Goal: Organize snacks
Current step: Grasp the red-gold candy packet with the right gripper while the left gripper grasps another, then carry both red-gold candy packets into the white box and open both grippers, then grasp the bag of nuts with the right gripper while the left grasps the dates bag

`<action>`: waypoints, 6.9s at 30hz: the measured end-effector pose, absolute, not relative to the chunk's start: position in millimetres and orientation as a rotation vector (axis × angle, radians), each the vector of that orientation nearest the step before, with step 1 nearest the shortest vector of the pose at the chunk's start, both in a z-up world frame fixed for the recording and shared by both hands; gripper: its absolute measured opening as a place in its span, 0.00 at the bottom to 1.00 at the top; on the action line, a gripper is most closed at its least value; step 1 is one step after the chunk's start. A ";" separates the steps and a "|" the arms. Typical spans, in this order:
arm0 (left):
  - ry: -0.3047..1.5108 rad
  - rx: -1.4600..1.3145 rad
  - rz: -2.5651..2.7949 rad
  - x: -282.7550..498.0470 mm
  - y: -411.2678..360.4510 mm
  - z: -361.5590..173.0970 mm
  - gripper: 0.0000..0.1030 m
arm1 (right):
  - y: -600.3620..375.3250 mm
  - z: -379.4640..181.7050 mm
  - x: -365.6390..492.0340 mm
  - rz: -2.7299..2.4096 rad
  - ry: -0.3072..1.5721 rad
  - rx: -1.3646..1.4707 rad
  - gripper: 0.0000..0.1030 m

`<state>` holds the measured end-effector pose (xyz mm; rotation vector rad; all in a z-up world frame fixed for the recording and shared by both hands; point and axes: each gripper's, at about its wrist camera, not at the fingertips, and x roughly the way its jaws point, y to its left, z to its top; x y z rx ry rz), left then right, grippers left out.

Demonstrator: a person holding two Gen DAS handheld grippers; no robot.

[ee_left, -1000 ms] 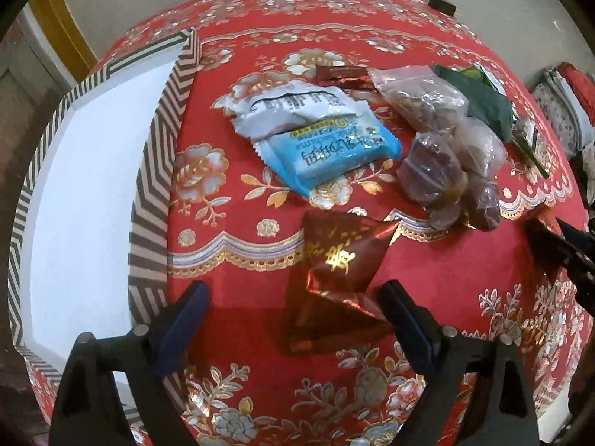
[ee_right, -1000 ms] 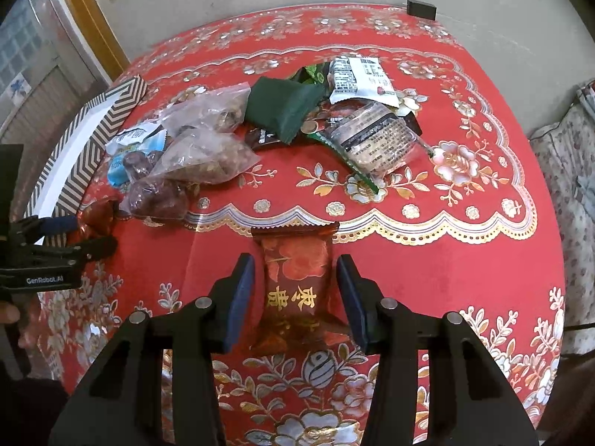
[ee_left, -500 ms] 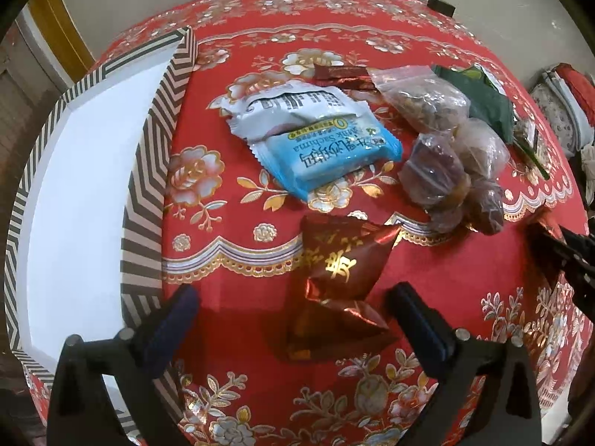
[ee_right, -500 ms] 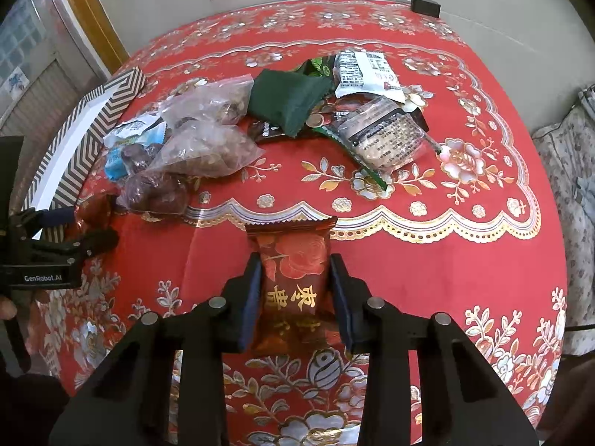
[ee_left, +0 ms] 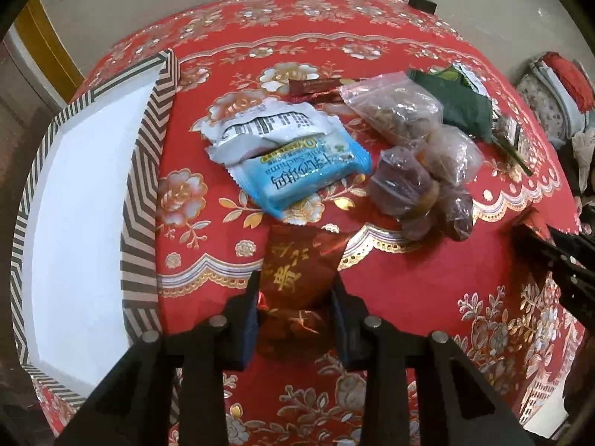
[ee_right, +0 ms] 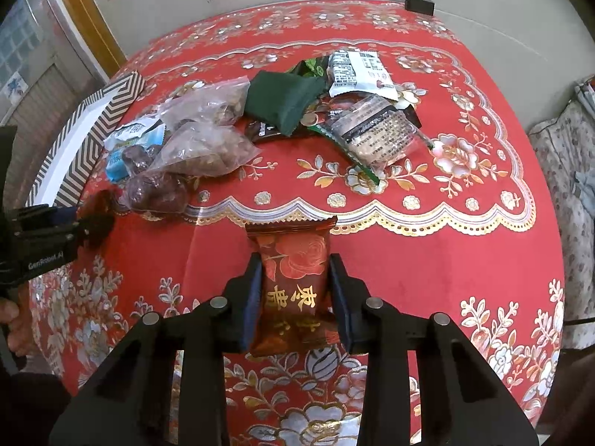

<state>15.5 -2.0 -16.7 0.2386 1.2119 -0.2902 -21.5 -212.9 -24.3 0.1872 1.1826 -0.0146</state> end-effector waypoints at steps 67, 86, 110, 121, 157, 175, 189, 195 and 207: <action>1.084 0.165 -0.342 35.4 94.1 44.9 0.34 | -115.5 56.2 31.3 0.020 1.033 0.145 0.32; 1.200 0.113 -0.109 66.7 212.2 -6.9 0.34 | 91.0 8.8 161.3 0.390 1.191 -0.044 0.32; 1.188 0.103 -0.094 75.0 212.7 -6.3 0.69 | 108.4 -6.5 170.3 0.399 1.221 -0.071 0.40; 1.166 0.106 -0.120 61.0 201.7 0.1 0.96 | 77.9 20.8 140.5 0.314 1.144 0.041 0.40; 1.227 0.059 -0.227 89.5 24.1 -2.3 0.96 | -163.5 -33.6 105.9 0.183 1.242 0.154 0.42; 1.249 0.008 -0.595 40.2 -1.7 1.5 0.96 | -210.5 -24.9 43.5 0.079 1.221 0.264 0.28; 1.294 0.035 -0.482 47.2 -65.1 -8.3 0.95 | -239.1 -10.8 -23.9 0.050 1.220 0.265 0.28; 1.295 0.140 -0.388 42.5 -82.8 -17.9 0.68 | -246.5 -12.2 -29.8 0.068 1.207 0.272 0.28; 1.285 0.095 -0.437 27.8 -60.6 -12.5 0.43 | -234.3 -22.3 -24.9 0.097 1.211 0.202 0.45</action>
